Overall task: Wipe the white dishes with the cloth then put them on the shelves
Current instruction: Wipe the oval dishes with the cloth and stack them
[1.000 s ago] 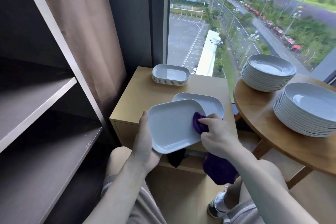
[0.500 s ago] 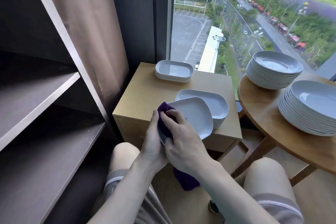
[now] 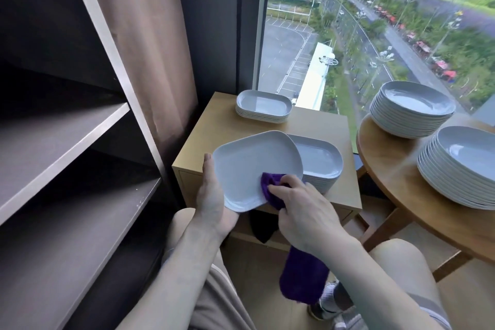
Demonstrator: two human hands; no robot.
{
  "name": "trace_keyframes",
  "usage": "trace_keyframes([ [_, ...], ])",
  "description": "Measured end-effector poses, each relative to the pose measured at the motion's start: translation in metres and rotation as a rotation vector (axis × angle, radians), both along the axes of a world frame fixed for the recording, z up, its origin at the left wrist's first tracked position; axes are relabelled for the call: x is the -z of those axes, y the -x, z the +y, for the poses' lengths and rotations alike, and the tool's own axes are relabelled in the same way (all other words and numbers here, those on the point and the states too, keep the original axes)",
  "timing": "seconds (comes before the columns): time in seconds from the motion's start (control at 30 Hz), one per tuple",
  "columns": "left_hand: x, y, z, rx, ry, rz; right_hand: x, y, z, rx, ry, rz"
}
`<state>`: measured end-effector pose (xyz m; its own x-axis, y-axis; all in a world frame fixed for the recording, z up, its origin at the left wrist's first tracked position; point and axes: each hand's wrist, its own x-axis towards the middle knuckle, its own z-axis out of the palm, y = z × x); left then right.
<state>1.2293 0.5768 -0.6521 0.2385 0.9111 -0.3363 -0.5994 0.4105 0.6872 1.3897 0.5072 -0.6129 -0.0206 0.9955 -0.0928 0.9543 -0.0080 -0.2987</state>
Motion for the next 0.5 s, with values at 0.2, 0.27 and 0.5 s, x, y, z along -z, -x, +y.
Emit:
trace_keyframes([
  [0.2, -0.002, -0.004, -0.008, 0.108, -0.044, -0.013, -0.016, -0.026, 0.027, 0.211, -0.071, -0.017],
  [0.27, -0.001, -0.012, -0.013, 0.158, -0.053, -0.027, -0.025, -0.025, 0.034, 0.246, -0.093, -0.023],
  [0.5, 0.001, -0.019, -0.013, 0.189, 0.014, -0.052, -0.034, 0.007, 0.032, 0.016, -0.096, -0.072],
])
